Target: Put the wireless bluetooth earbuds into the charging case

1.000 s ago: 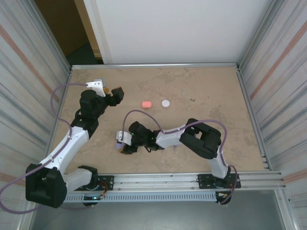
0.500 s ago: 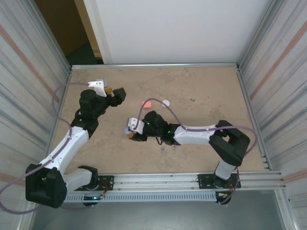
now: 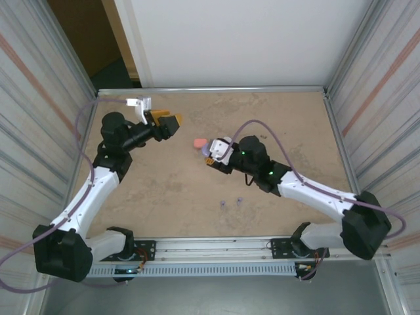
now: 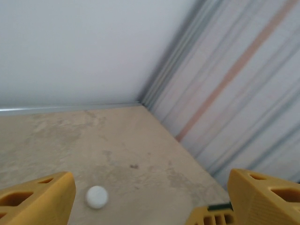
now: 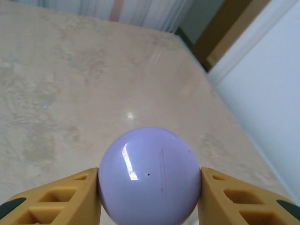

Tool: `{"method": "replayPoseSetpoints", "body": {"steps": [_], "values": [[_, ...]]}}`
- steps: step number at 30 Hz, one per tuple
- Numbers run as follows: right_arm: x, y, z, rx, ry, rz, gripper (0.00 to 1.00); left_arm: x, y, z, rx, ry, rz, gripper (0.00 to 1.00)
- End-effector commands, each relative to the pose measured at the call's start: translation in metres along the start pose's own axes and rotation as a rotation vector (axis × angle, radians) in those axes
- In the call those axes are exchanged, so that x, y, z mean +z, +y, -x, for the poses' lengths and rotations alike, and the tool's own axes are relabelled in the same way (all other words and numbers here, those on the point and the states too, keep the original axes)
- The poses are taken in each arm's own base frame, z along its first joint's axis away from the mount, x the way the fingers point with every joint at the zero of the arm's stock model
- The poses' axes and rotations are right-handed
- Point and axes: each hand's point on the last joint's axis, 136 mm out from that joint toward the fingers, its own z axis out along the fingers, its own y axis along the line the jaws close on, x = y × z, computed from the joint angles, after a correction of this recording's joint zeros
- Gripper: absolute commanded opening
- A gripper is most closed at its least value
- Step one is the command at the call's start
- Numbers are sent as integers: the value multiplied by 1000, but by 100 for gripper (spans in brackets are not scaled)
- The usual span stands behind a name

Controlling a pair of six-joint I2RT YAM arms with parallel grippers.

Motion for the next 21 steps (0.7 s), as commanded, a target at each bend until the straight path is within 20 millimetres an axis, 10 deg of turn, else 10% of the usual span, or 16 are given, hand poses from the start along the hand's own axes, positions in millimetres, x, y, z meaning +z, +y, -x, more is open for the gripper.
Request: {"method": "replayPoseSetpoints", "body": {"steps": [1,21], "values": [[-24,-18,3,-75,10,-58,49,1,-37,8,-4,32,-208,85],[-79,-77,51,-255,-56,-222,50,47,-102,-23,-22,256,-579,85]]}}
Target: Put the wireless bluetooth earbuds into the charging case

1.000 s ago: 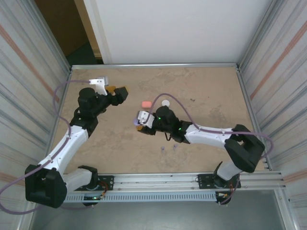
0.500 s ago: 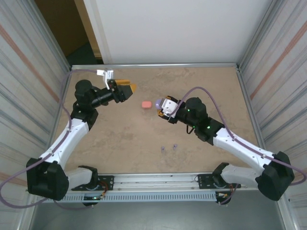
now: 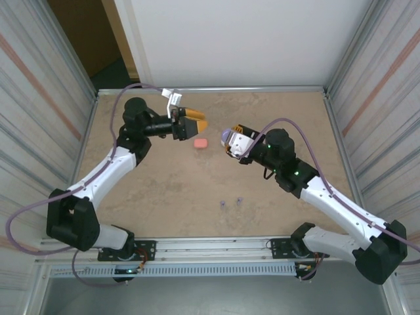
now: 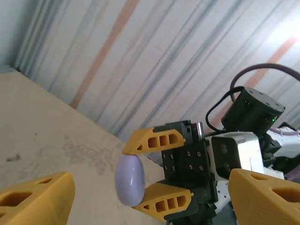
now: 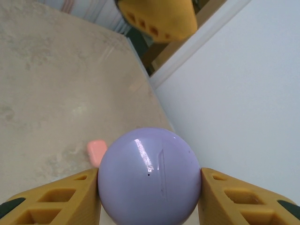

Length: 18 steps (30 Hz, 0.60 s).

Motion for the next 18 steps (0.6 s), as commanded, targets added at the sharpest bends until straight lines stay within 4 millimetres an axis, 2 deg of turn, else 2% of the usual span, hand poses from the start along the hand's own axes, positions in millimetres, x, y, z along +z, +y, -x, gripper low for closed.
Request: {"method": "replayPoseSetpoints", "body": {"steps": [1,12,18], "values": [[-13,-24,25,-55,-60,-61,50,8,-17,3,47,36,-78,85],[-12,-45,46,-81,-113,-101,49,24,-24,-5,52,94,-121,85],[-9,-51,58,-84,-144,-102,49,30,-20,-7,40,101,-126,85]]}}
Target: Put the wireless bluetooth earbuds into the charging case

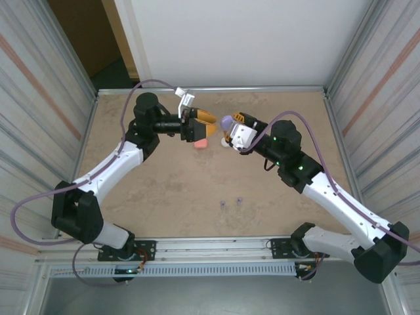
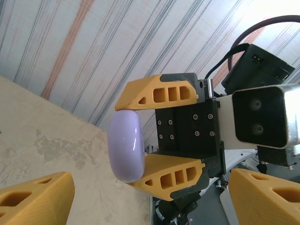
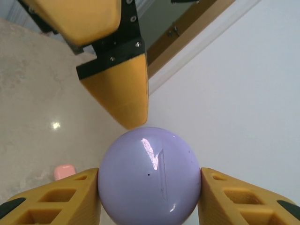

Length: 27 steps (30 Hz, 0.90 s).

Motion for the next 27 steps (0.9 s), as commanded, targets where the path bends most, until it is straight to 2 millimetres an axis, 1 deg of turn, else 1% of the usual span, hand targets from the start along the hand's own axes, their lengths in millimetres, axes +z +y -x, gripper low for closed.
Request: {"method": "replayPoseSetpoints", "body": {"steps": [1,3,6,15,21,27], "values": [[0,-17,21,-22,-63,-34,49,5,-4,3,23,17,-31,84],[1,-16,23,-23,-72,-29,49,8,-5,3,18,19,-40,83],[3,-14,26,-24,-82,-24,49,12,-5,3,12,22,-56,78],[8,-10,27,-25,-80,-16,50,22,-5,3,-6,35,-86,53],[9,-10,27,-26,-75,-20,50,24,-5,3,-8,37,-88,42],[9,-12,27,-25,-75,-30,50,24,-2,2,-15,42,-84,33]]}}
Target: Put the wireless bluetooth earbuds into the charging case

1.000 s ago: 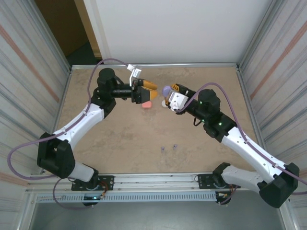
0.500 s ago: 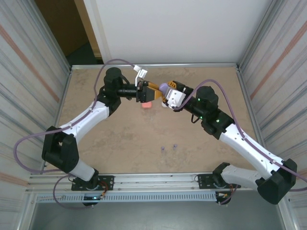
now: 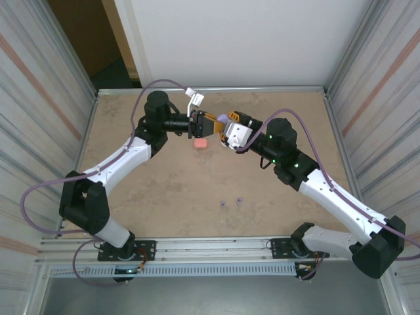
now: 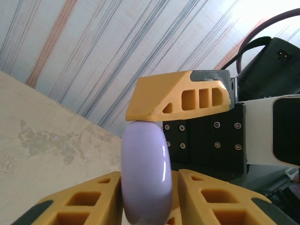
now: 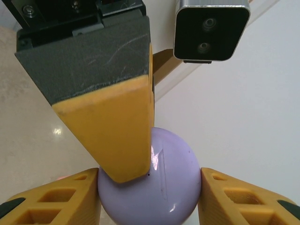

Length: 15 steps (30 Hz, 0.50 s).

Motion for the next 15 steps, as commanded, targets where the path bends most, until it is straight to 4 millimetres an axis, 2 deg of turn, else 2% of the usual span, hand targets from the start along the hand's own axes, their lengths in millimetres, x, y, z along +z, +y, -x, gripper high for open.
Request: {"method": "replayPoseSetpoints", "body": {"steps": [1,10,15], "values": [[-1,-16,18,-22,-44,-46,50,3,-13,9,55,4,-42,32],[0,-18,17,-17,-38,-59,50,3,-13,8,53,8,-40,20],[1,-16,15,-5,-35,-49,51,2,-14,10,70,-3,-27,8]]}}
